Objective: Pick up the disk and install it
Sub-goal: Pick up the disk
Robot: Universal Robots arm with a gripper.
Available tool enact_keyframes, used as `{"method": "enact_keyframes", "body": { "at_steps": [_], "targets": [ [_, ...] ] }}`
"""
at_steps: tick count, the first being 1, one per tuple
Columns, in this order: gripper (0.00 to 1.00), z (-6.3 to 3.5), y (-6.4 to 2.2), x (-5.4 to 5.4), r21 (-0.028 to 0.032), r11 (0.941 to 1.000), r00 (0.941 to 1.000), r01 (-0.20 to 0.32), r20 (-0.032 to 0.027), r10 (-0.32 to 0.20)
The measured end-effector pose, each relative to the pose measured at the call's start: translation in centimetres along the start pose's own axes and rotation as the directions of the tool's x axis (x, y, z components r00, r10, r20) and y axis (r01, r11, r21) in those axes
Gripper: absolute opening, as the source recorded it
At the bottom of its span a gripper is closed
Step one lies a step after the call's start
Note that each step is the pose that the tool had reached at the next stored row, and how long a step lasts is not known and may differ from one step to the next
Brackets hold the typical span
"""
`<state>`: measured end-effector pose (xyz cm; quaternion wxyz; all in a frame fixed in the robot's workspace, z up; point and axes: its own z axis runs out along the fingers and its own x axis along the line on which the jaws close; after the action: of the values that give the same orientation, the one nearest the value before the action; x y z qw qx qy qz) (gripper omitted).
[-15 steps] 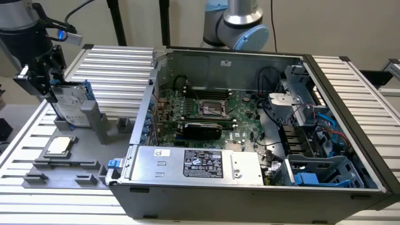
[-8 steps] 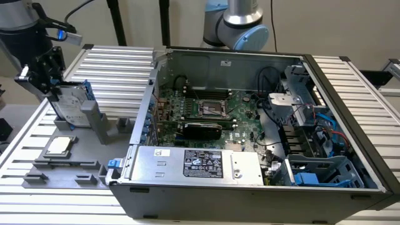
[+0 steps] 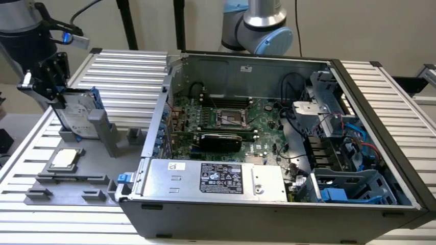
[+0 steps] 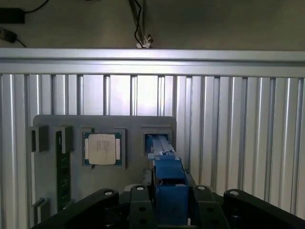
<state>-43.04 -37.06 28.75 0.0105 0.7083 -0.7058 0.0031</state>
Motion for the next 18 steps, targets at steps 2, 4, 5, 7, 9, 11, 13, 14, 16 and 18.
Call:
{"method": "enact_keyframes", "body": {
  "at_steps": [2,4,5,7,9,11,13,14,16,18],
  "targets": [
    [0.00,-0.01,0.01,0.00,-0.0003,1.0000,1.0000,0.000,-0.0004,0.000],
    [0.00,-0.01,0.04,0.02,-0.0002,1.0000,1.0000,0.000,-0.0001,0.000],
    [0.00,0.00,0.05,0.04,-0.0001,1.0000,1.0000,0.000,0.0000,0.000],
    [0.00,0.01,0.08,0.11,0.0000,1.0000,1.0000,0.000,0.0001,0.000],
    [0.00,0.01,0.12,0.21,0.0000,1.0000,1.0000,0.000,0.0001,0.000],
    [0.00,0.01,0.16,0.33,0.0000,1.0000,1.0000,0.000,0.0000,0.000],
    [0.00,0.01,0.19,0.42,0.0000,1.0000,1.0000,0.000,0.0001,0.000],
    [0.00,0.01,0.20,0.44,0.0000,1.0000,1.0000,0.000,0.0000,0.000],
    [0.00,0.01,0.20,0.49,0.0000,1.0000,1.0000,0.000,-0.0001,0.000],
    [0.00,0.01,0.20,0.53,0.0000,1.0000,1.0000,0.000,0.0001,0.000]
  ]
}}
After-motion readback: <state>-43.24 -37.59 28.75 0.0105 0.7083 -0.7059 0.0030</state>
